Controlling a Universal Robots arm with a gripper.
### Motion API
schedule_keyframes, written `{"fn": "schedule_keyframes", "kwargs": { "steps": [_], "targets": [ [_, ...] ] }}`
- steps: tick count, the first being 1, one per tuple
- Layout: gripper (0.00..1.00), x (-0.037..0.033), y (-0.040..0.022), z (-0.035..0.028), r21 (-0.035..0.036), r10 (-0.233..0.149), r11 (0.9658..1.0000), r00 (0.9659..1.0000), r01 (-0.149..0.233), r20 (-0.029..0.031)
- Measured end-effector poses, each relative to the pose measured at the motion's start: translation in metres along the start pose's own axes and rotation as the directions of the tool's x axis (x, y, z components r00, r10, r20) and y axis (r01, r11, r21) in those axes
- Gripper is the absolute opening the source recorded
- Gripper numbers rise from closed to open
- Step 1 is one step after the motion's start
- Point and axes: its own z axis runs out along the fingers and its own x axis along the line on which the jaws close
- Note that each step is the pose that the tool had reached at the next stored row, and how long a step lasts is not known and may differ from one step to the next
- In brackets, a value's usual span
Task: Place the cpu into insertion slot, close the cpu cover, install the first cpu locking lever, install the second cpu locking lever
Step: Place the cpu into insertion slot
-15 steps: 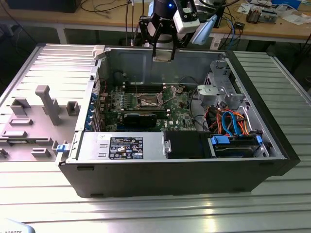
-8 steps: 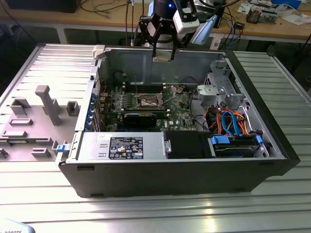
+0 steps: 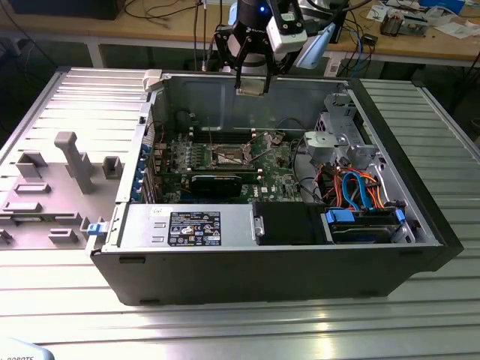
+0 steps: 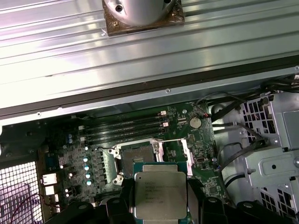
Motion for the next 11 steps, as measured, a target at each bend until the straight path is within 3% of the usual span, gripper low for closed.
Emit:
{"fn": "schedule_keyframes", "kwargs": {
  "steps": [11],
  "targets": [
    [0.54, 0.0002, 0.0000, 0.0001, -0.0004, 0.016, 0.9999, 0.9999, -0.016, 0.0015]
  ]
}}
